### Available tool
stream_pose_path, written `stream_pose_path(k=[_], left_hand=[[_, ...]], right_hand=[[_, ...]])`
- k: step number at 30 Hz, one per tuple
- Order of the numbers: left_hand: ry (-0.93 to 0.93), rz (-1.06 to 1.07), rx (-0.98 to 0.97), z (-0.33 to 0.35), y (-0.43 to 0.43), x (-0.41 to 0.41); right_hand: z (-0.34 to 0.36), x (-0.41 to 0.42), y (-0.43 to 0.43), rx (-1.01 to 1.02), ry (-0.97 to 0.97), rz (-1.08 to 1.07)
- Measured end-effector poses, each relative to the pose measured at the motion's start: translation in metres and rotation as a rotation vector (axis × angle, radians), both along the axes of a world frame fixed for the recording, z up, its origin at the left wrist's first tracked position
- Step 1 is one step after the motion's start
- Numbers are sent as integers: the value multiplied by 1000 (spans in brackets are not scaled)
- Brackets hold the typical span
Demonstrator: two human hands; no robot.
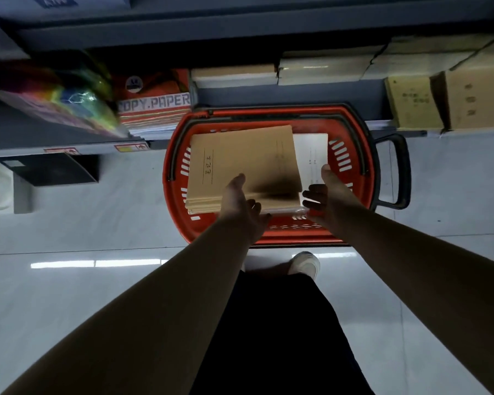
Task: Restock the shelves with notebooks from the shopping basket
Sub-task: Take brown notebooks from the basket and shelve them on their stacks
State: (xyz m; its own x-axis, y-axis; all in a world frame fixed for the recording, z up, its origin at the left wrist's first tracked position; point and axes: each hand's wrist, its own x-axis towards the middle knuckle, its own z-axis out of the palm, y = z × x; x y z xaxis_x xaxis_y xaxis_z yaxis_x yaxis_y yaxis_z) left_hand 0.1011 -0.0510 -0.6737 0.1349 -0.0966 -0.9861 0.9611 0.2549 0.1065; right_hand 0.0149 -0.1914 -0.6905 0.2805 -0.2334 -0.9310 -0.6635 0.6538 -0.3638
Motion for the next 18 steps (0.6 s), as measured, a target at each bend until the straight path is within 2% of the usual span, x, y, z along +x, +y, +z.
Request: stream_pose_path(k=[8,18], left_hand=[[-14,-21,5,-33,6,-11],[34,-11,30,-42,6,-2]], right_hand=[[-30,0,10,-9,26,-15],[-44,13,3,-47,33,53]])
